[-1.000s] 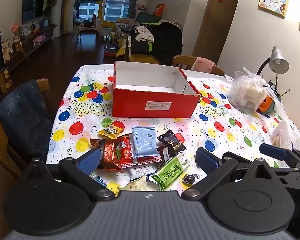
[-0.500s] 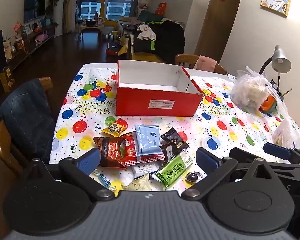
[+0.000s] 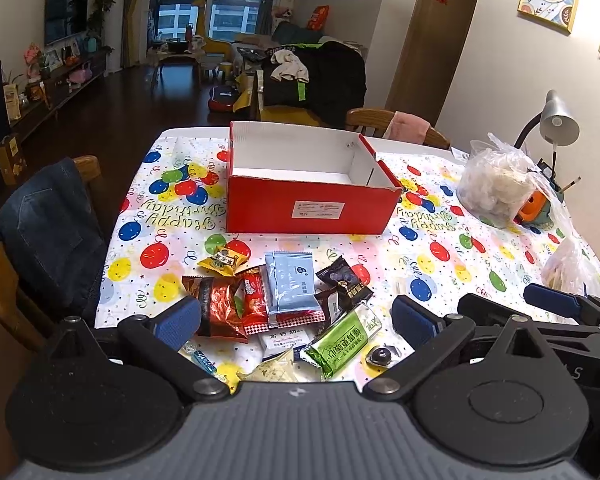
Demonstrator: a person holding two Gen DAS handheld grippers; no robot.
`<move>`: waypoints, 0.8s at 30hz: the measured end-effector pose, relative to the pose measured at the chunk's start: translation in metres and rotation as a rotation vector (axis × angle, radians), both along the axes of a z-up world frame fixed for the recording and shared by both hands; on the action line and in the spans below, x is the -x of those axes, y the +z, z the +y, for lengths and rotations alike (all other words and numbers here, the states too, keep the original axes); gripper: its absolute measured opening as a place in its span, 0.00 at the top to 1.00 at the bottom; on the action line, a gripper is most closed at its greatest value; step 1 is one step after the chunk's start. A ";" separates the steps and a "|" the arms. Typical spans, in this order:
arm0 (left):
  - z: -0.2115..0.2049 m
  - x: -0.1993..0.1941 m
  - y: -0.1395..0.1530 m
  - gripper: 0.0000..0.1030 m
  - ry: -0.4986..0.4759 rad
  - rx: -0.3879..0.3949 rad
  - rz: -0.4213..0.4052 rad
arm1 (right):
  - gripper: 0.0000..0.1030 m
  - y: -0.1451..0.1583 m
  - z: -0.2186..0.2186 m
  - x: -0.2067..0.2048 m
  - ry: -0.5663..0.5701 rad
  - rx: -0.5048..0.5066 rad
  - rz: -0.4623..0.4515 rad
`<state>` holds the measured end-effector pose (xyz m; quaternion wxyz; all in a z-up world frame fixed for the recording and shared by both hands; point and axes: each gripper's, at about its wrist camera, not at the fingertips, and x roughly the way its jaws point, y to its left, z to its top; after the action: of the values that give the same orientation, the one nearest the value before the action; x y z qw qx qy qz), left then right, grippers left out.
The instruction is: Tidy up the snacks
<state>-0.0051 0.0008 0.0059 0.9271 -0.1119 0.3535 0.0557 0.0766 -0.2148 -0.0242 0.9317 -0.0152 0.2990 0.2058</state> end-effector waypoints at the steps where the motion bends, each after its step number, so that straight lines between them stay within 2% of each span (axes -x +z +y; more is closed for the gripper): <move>1: 0.000 0.000 0.000 0.01 0.000 0.002 0.000 | 0.05 0.000 0.000 0.000 -0.002 0.001 0.002; 24: 0.000 0.002 0.000 0.01 -0.005 -0.006 -0.011 | 0.06 0.006 -0.001 0.002 0.017 -0.004 -0.023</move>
<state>-0.0068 0.0009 0.0060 0.9294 -0.1086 0.3486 0.0535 0.0742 -0.2163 -0.0182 0.9333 -0.0184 0.2877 0.2140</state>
